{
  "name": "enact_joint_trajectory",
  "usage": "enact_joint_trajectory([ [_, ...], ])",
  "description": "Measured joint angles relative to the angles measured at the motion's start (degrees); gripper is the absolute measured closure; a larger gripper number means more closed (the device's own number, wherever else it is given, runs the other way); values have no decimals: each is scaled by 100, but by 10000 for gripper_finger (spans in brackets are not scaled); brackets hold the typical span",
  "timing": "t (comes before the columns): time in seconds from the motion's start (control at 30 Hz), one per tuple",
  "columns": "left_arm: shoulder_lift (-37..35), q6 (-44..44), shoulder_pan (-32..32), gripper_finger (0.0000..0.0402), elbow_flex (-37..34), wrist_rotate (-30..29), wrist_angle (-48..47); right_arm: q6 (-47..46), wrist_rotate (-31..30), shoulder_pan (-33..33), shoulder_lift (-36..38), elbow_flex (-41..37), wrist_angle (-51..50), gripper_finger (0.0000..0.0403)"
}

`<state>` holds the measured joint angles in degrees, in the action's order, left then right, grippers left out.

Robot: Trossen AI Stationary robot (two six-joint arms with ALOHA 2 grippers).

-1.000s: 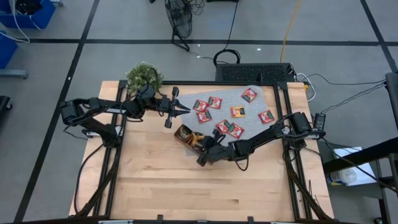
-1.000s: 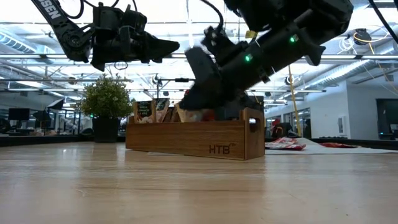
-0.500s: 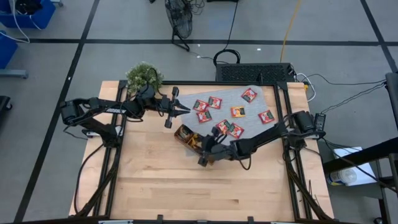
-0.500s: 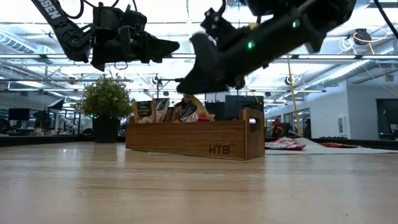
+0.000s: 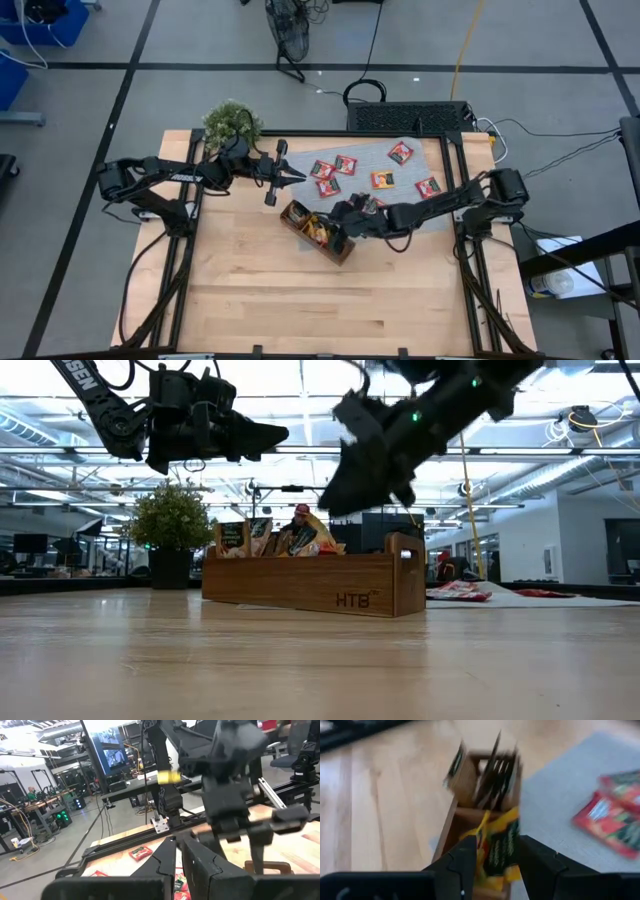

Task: Pick & Place Tea
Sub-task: Put the yellow tea bag into the middle section of the wooden organizer

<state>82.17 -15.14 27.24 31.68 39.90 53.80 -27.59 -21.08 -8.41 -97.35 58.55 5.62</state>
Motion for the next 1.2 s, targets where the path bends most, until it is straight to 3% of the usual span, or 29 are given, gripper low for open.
enact_joint_trajectory([
  [0.13, 0, 0, -2, 366, 0, 2, 0, -25, 331, 114, -198, -1, 148, 275],
  [0.7, 0, 6, 0, 366, 0, 1, 0, 176, 638, 243, -567, 2, 884, 278],
  [0.83, 0, 24, 0, 366, 0, 7, -2, 191, 639, 245, -567, -1, 853, 308],
  [0.97, 0, 29, -2, 366, 0, 4, -1, 394, 640, 241, -565, 2, 737, 379],
  [1.03, 0, 30, 0, 366, 0, 4, -1, 565, 587, 179, -565, 2, 770, 394],
  [1.2, 0, 33, -2, 366, 0, 2, 0, 956, -324, -197, -565, -1, 1066, 402],
])
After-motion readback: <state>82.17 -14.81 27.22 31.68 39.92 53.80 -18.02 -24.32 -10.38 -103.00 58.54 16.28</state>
